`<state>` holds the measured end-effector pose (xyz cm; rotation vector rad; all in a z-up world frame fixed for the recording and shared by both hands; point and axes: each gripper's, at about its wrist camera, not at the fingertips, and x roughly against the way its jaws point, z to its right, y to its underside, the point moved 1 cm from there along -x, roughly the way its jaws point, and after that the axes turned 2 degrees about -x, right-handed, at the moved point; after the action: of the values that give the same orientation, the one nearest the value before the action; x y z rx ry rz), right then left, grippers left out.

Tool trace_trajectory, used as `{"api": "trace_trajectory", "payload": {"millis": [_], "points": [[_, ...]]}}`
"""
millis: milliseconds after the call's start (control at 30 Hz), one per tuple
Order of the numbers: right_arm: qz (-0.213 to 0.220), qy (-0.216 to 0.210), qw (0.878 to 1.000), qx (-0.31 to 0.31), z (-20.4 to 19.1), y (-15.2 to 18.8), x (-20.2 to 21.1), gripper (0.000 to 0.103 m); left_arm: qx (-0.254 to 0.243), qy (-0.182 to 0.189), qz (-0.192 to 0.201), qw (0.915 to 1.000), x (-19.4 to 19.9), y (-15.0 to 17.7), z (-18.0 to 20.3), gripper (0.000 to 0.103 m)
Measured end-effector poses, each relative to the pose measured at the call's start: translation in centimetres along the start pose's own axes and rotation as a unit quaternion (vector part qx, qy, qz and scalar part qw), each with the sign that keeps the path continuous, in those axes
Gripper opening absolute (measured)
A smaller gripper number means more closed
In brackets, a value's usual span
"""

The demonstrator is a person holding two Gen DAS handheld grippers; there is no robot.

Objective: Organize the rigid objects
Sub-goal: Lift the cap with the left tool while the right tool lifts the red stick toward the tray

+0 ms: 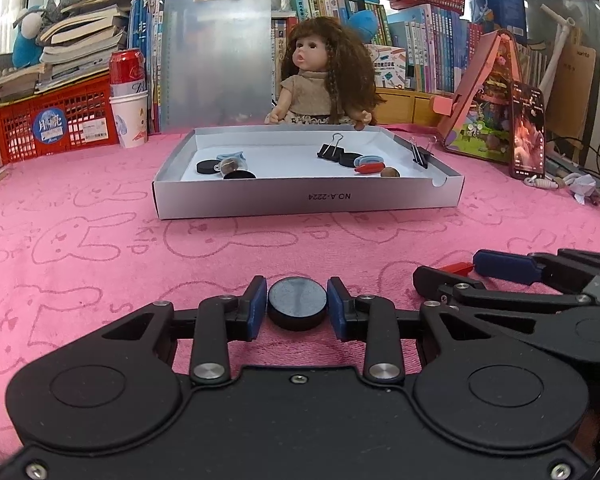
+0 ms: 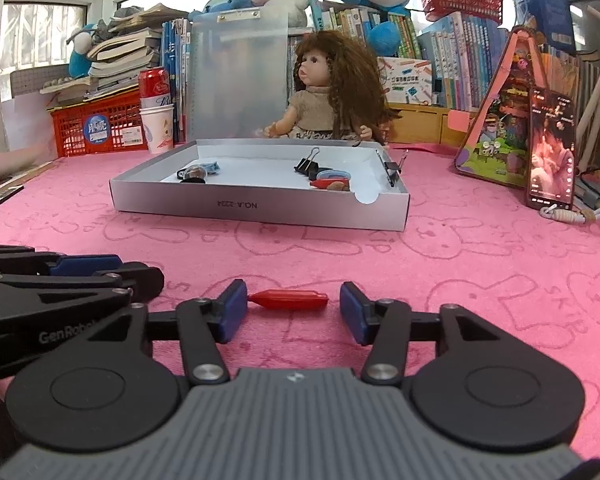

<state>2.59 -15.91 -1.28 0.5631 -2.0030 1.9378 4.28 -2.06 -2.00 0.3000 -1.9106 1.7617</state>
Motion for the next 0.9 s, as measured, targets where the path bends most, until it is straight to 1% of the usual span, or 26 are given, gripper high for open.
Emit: {"api": "trace_trajectory", "payload": {"millis": [167, 267, 333, 633, 767, 900], "points": [[0.001, 0.002, 1.0, 0.009, -0.1, 0.1, 0.0, 0.067, -0.011, -0.009, 0.009, 0.9999, 0.0, 0.3, 0.4, 0.032], [0.004, 0.003, 1.0, 0.009, -0.3, 0.2, 0.1, 0.053, -0.014, -0.01, 0.01, 0.9998, 0.0, 0.3, 0.5, 0.032], [0.004, 0.002, 1.0, 0.011, -0.6, 0.3, 0.2, 0.05, -0.014, -0.009, 0.01, 0.9998, -0.1, 0.3, 0.4, 0.032], [0.001, -0.002, 1.0, 0.003, -0.7, 0.0, 0.2, 0.049, -0.005, -0.011, 0.005, 0.9999, -0.2, 0.0, 0.4, 0.03], [0.002, -0.002, 1.0, -0.001, -0.6, -0.4, 0.1, 0.049, 0.005, -0.009, -0.001, 0.9999, -0.5, -0.5, 0.1, 0.03], [0.004, -0.001, 1.0, -0.008, -0.6, -0.9, -0.1, 0.049, 0.008, -0.012, 0.002, 0.9999, -0.6, -1.1, -0.1, 0.03]]}}
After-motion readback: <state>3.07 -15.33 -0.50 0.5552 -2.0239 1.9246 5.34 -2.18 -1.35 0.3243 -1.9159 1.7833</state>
